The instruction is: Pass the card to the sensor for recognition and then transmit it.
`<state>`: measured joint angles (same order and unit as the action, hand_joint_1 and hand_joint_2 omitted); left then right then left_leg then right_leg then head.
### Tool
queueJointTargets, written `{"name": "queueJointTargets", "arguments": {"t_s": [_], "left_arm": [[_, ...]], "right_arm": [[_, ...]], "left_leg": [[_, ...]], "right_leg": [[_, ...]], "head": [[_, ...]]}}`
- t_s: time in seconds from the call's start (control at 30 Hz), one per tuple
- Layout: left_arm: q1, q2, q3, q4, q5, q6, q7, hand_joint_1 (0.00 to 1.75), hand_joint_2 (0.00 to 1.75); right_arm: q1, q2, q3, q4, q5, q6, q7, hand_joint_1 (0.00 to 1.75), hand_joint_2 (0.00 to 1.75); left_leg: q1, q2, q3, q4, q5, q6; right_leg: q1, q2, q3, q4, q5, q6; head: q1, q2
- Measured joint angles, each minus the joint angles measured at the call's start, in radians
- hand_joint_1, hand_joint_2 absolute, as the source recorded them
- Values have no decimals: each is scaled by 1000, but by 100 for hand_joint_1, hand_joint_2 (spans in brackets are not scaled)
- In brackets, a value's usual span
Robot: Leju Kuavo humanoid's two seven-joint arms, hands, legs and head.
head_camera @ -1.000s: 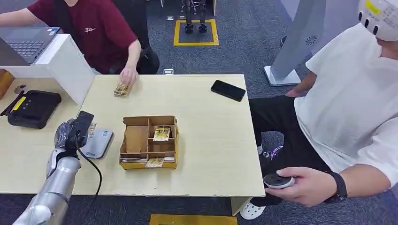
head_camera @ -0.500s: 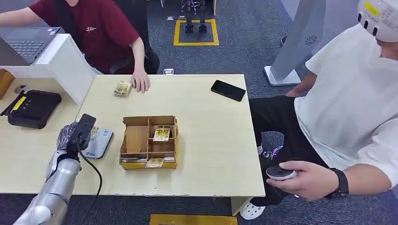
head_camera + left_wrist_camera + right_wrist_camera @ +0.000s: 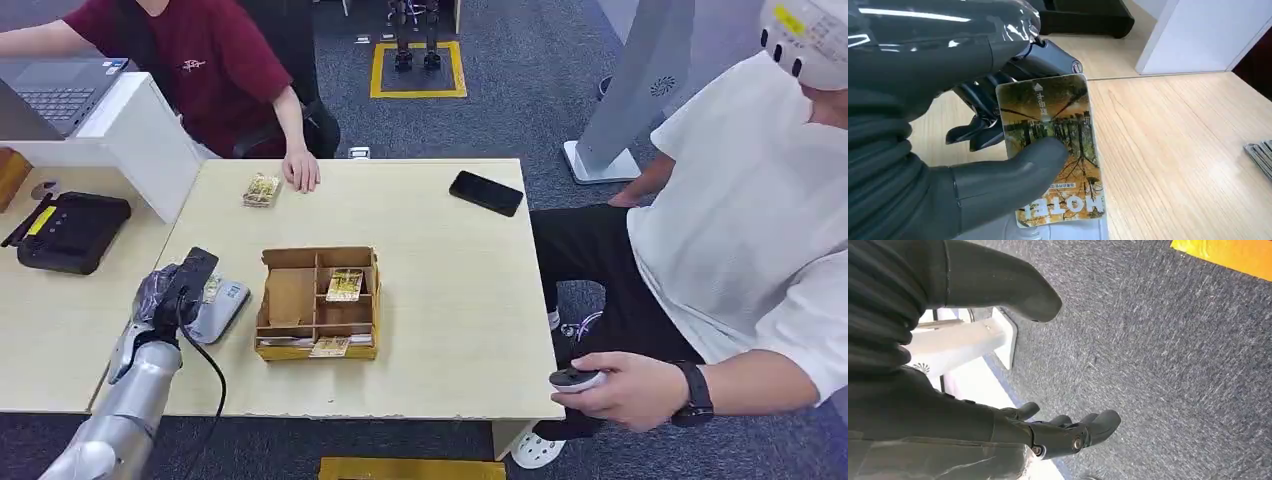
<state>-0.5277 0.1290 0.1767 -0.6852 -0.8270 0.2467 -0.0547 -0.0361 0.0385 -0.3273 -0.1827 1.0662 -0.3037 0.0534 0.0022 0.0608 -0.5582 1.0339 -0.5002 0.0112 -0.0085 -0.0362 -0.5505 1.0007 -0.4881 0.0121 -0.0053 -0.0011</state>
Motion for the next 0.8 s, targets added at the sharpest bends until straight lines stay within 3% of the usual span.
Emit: {"name": "queueJointTargets", "arguments": {"t_s": [0.17,0.8], "left_arm": [[0,-9,0,25,-41,54,25,175,175],[0,-24,0,85,-101,81,45,175,175]], "right_arm": [[0,2,-11,0,12,0,-2,0,175],[-4,6,-16,0,34,-2,-10,0,175]], "left_leg": [[0,0,0,0,0,0],[0,0,1,0,1,-1]], "right_leg": [[0,0,0,0,0,0],[0,0,0,1,0,0]], "head": [[0,0],[0,0]]}}
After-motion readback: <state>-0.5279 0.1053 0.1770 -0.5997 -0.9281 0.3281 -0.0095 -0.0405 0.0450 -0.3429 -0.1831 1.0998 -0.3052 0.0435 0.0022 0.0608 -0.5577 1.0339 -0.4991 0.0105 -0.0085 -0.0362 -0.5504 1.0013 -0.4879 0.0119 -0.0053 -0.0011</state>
